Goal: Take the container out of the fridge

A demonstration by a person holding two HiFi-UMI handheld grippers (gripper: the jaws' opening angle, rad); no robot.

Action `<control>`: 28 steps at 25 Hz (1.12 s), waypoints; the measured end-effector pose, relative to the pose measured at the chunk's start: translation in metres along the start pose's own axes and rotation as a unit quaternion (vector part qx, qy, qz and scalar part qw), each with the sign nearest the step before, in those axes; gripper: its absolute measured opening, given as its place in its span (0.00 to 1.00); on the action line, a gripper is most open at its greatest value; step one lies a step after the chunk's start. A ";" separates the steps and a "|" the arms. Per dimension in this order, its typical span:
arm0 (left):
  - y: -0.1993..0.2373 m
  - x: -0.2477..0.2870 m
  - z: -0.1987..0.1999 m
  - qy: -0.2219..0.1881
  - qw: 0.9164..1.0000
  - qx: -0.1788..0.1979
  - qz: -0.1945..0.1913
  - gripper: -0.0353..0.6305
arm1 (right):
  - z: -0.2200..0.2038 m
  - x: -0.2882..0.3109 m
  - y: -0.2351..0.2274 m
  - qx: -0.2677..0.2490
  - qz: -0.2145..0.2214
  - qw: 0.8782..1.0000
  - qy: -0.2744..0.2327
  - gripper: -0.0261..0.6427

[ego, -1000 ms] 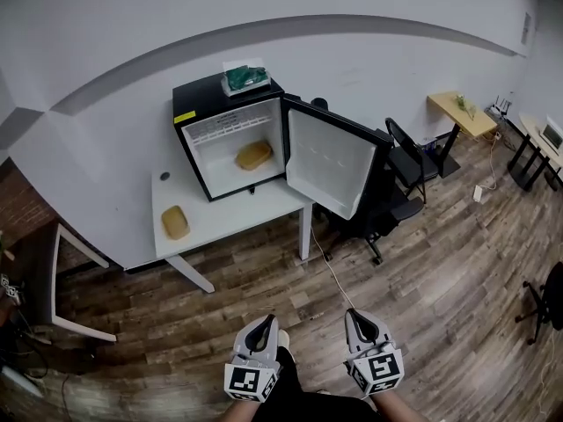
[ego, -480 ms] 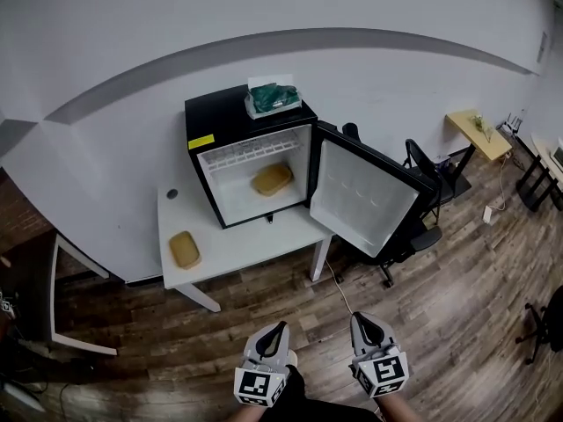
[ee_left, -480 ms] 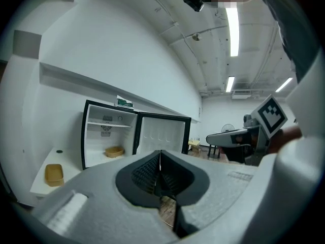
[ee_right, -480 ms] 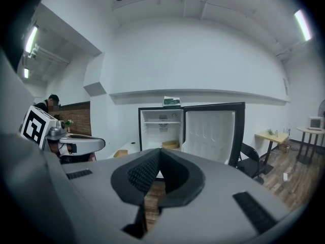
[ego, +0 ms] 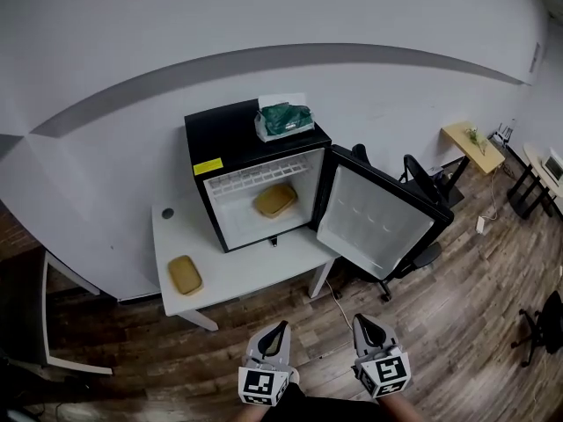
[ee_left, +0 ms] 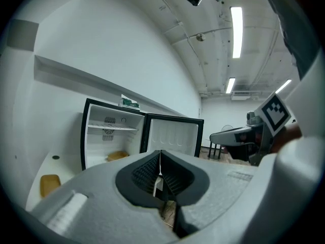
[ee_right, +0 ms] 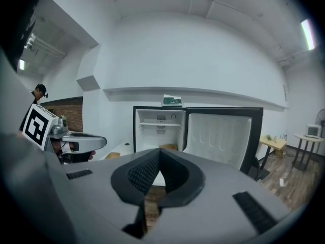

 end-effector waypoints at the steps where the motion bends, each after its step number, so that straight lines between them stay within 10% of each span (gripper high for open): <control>1: 0.006 0.002 0.001 -0.001 1.000 -0.002 -0.001 0.08 | 0.003 0.006 0.002 -0.001 -0.001 1.000 0.001 0.04; 28: 0.068 0.060 0.015 -0.006 0.994 -0.026 0.107 0.08 | 0.042 0.148 -0.011 -0.039 0.129 0.991 0.001 0.04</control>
Point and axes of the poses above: the fingertips, and each gripper's own axes: x forward along the fingers, y to its left, z out of its top, the point moved 6 cm from there along -x, backward along the fingers, and after that the axes turned 8 degrees about y, right-handed, at the moved point
